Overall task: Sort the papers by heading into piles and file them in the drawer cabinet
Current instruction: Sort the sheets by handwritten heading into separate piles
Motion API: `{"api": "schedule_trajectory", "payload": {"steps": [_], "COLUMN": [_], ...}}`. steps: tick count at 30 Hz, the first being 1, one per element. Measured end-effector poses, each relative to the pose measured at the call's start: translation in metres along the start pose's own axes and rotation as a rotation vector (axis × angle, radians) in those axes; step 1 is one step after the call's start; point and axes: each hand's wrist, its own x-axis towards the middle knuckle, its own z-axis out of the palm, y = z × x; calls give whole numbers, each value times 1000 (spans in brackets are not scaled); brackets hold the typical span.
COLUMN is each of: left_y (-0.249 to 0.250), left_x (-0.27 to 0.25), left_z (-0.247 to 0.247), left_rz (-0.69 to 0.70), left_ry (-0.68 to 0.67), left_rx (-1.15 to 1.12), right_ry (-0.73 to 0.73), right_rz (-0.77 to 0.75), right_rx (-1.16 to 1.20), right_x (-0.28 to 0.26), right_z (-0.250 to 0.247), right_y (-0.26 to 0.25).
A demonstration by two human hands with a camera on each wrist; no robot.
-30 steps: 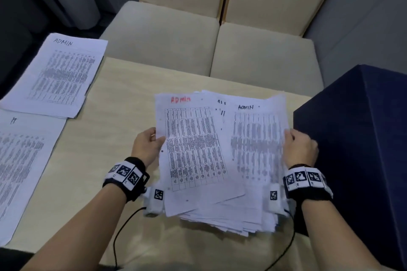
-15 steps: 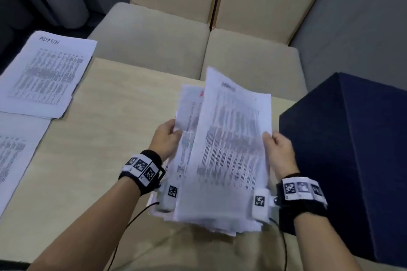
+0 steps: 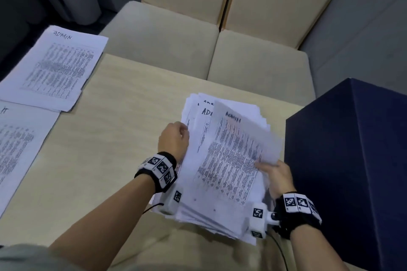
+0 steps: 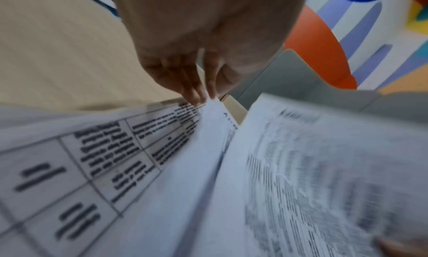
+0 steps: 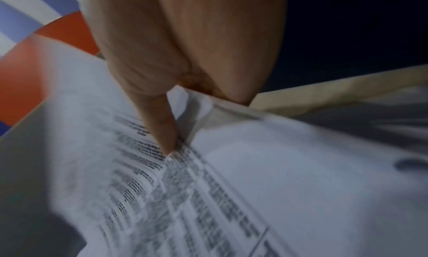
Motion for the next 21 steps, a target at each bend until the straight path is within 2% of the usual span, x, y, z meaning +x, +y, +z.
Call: {"api": "schedule_trajectory", "payload": {"steps": [2,6,14,17,19,21], "left_y": [4,16,25,18,11,4], "left_x": [5,3,0,5,5,0], "left_z": [6,27,26,13,5,-1], "left_rz": [-10,-55,-228,-313,-267,-120], "left_ry": [-59,-239,-262,-303,-282,-233], "left_rx": [138,435,496,386,340,320], "right_ry": [-16,79,43,48,23,11], "right_rz": [10,131,108,114,99,84], "right_rx": [121,185,279,301,298,317], "right_x": [1,5,8,12,13,14], "right_z": [-5,-14,-10,-6,-3,-1], "right_y": [3,15,9,2,-1,-1]}}
